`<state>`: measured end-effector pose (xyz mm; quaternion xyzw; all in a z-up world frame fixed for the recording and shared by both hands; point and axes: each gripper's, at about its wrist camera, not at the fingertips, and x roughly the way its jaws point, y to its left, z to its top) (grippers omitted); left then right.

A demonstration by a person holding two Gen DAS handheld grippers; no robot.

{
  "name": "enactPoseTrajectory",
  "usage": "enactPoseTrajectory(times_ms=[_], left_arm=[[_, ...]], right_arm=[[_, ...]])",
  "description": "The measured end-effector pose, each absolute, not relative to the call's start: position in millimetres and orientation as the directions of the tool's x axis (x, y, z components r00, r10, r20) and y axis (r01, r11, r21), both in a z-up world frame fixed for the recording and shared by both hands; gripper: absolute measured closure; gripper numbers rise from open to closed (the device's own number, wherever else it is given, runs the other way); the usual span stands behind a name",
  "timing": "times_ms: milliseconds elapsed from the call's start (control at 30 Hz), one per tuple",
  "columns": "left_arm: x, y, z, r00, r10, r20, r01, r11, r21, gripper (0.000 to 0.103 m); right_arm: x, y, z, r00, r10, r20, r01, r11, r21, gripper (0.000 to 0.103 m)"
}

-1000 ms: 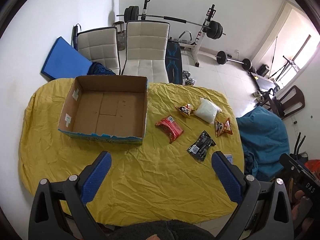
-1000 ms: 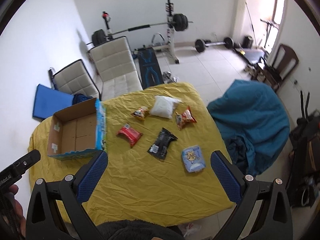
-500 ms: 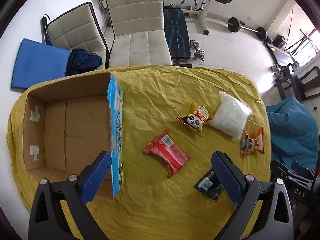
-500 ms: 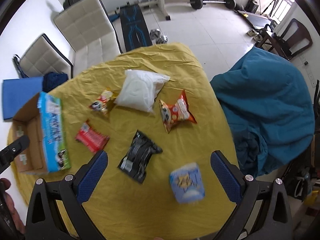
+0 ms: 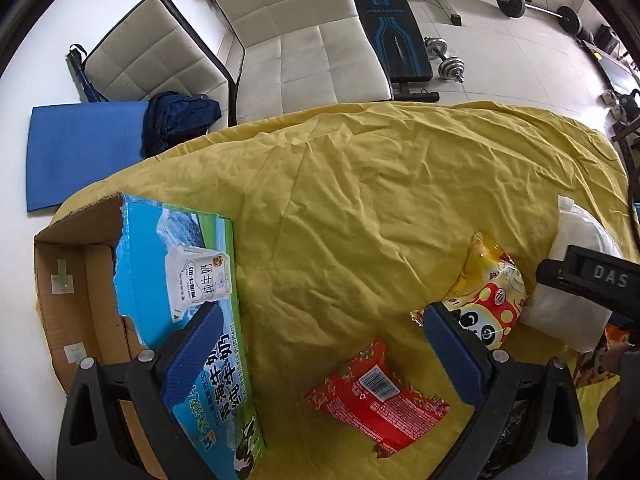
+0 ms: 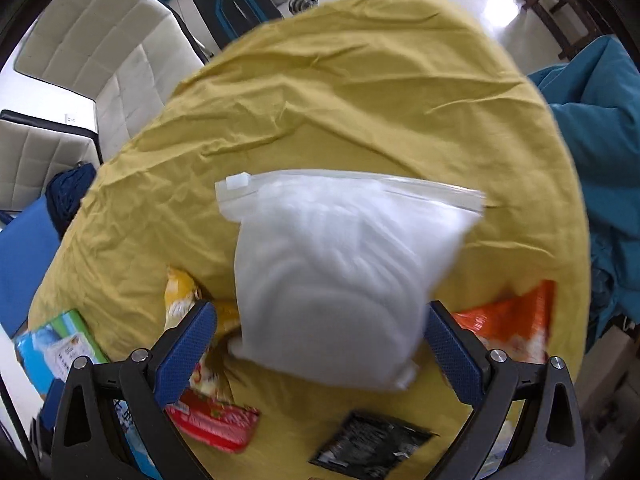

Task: Organize snacks
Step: 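Grasp the black pouch with the left gripper while the right grasps the white bag, then carry both items into the box and open both grippers to release them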

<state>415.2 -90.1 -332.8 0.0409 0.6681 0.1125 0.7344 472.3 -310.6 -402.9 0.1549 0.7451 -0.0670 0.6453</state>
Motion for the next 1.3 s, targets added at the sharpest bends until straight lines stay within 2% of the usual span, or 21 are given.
enactPoseTrajectory(times_ms=[67,100,167,233,433,633,800,967,1000,1067,1133,1167,1200,1300], left_arm=[[412.8,-89.8,-333.1,0.079,0.212,-0.974,-0.112,0.973,0.203,0.001],[409.0,-90.5,-331.5,0.083,0.211,-0.974,-0.105,0.974,0.202,0.001],[401.2,-95.3,-327.0,0.096,0.206,-0.974,-0.09,0.976,0.198,0.001],[388.3,-103.0,-319.6,0.115,0.198,-0.973,-0.063,0.979,0.192,0.001],[341.5,-140.6,-306.6,0.134,0.091,-0.987,0.088,0.991,0.104,0.001],[308.9,-184.1,-342.2,0.013,-0.05,-0.999,0.182,0.982,-0.046,0.001],[302.0,-229.0,-383.0,-0.085,-0.087,-0.993,0.27,0.957,-0.107,0.001],[299.9,-259.2,-416.4,-0.14,-0.089,-0.986,0.323,0.937,-0.13,0.002],[298.7,-260.6,-422.3,-0.144,-0.079,-0.986,0.319,0.94,-0.122,0.012],[299.0,-252.6,-422.8,-0.122,-0.095,-0.988,0.268,0.955,-0.125,0.021],[296.9,-233.0,-419.0,-0.135,-0.141,-0.981,0.179,0.97,-0.164,0.037],[295.2,-222.6,-416.9,-0.131,-0.153,-0.979,0.141,0.975,-0.172,0.037],[293.6,-215.1,-414.5,-0.114,-0.151,-0.982,0.124,0.978,-0.165,0.043],[291.4,-202.9,-416.1,-0.091,-0.125,-0.988,0.12,0.983,-0.135,0.044]], right_arm=[[477.3,-304.6,-421.7,-0.169,0.093,-0.981,0.308,0.951,0.037,0.017],[477.8,-302.6,-427.3,-0.179,0.053,-0.982,0.292,0.956,-0.002,0.018],[476.4,-302.3,-428.5,-0.167,0.06,-0.984,0.283,0.959,0.01,0.025],[471.4,-300.5,-421.6,-0.154,0.056,-0.986,0.238,0.971,0.018,0.027],[437.6,-313.5,-375.6,-0.088,0.059,-0.994,0.128,0.991,0.048,0.028],[367.5,-354.2,-327.9,-0.043,0.053,-0.998,0.117,0.992,0.048,0.028],[329.0,-405.3,-330.2,-0.052,0.04,-0.998,0.184,0.982,0.029,0.028],[307.9,-444.3,-361.5,-0.104,0.071,-0.992,0.231,0.972,0.046,0.028],[305.2,-446.8,-367.5,-0.112,0.073,-0.991,0.233,0.971,0.045,0.028],[303.0,-447.1,-379.1,-0.124,0.079,-0.989,0.222,0.974,0.05,0.027],[304.5,-443.3,-387.8,-0.126,0.104,-0.987,0.194,0.978,0.079,0.025],[305.7,-441.3,-391.4,-0.123,0.12,-0.985,0.178,0.979,0.097,0.024],[306.1,-439.3,-394.9,-0.125,0.129,-0.984,0.157,0.982,0.109,0.024],[307.2,-433.7,-406.0,-0.162,0.108,-0.981,0.103,0.99,0.092,0.022]])
